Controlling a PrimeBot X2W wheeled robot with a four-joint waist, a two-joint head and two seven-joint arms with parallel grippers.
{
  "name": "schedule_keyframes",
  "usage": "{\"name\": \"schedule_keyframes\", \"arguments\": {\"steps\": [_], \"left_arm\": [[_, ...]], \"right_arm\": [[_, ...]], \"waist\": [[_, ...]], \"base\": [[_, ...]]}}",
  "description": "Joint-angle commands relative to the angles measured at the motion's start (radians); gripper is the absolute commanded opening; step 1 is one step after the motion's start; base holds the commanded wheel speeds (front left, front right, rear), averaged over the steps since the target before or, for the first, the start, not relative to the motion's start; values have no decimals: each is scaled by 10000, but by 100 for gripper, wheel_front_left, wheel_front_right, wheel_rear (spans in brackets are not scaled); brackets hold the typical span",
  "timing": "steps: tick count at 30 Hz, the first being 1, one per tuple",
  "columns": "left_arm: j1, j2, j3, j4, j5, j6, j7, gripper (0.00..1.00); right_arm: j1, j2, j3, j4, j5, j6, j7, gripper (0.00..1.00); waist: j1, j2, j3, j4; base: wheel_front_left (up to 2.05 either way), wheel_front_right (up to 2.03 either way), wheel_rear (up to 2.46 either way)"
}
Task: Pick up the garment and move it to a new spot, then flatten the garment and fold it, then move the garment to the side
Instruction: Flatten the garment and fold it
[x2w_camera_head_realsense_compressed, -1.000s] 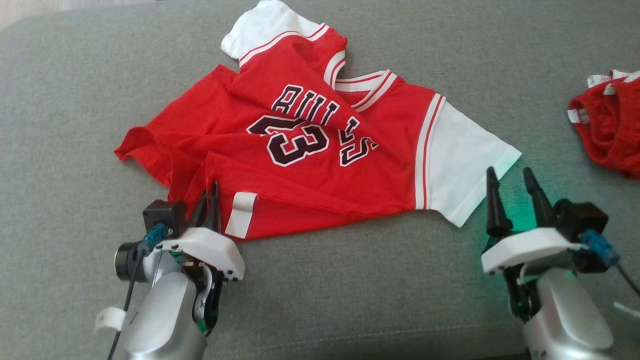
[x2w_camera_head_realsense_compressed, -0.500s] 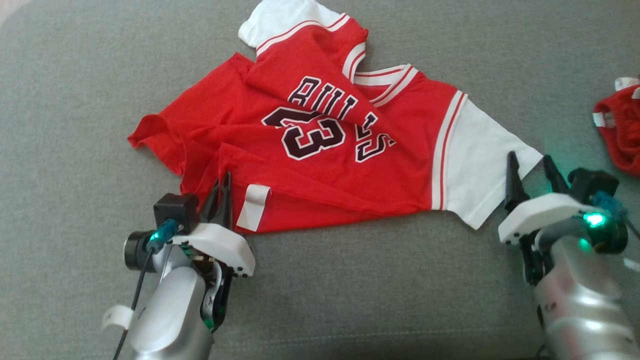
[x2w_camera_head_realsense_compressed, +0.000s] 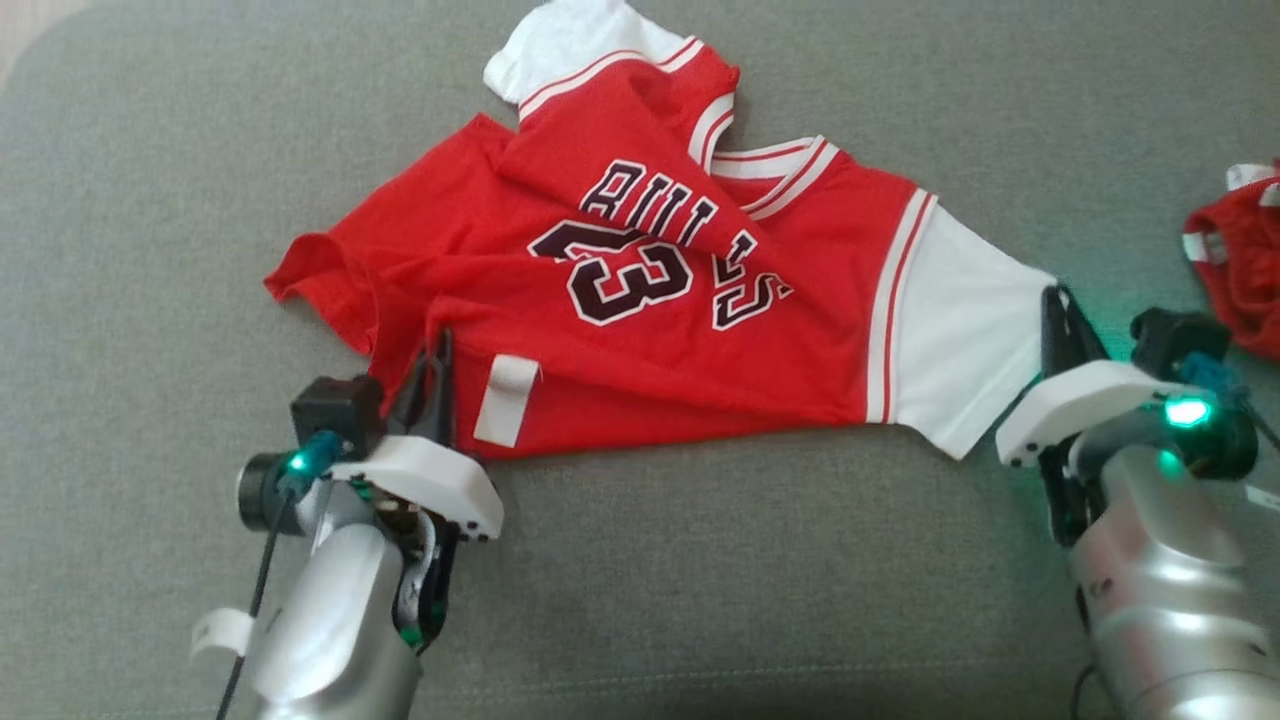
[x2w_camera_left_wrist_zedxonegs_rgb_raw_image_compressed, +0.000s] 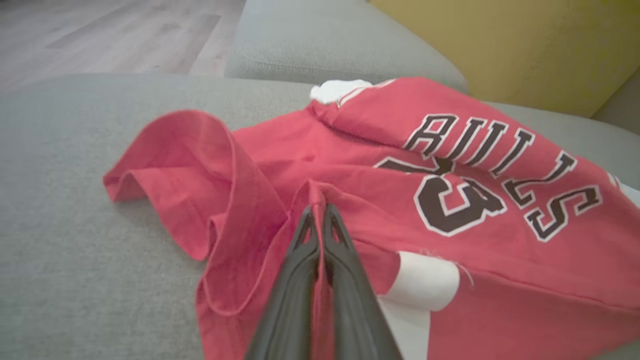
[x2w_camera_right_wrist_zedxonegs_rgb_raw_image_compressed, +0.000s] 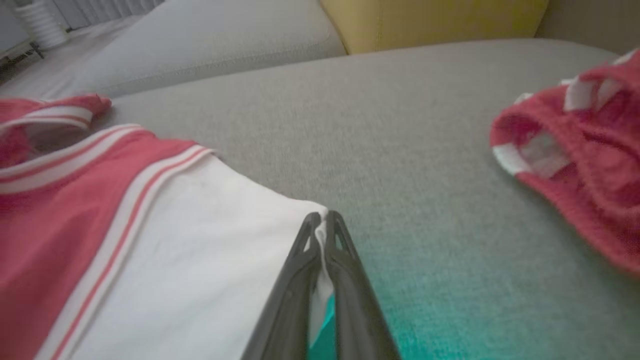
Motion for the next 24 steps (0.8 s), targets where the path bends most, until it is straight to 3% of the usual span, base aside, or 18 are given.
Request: {"name": "schedule_keyframes", "arguments": {"steps": [1,9,16,24], "left_arm": [[-291,143,361,-389,90,47,-122,0],[-1285,254,1089,-1519,451,-440,-122,0],[-3224,1000,1601,-1938,782,-925,-122,0],[-5071,1577,2064,-2494,544,-1091,194,0]], "right_arm": [[-200,50,264,-438,17,65,-35,0],[-439,-184,798,-3446,1181,65,-39,0],[-1382,-715,1302,-5511,2667,65,-7,0],[-2900,-1434,1469,-7534,3780,65,1451,0]], "waist": [[-1,0,-109,-38],[-1,0,-869,-42],[-1,0,-1781,-112],[-1,0,-2123,-48]], "base": [[0,0,0],[0,0,0],[0,0,0],[0,0,0]]}}
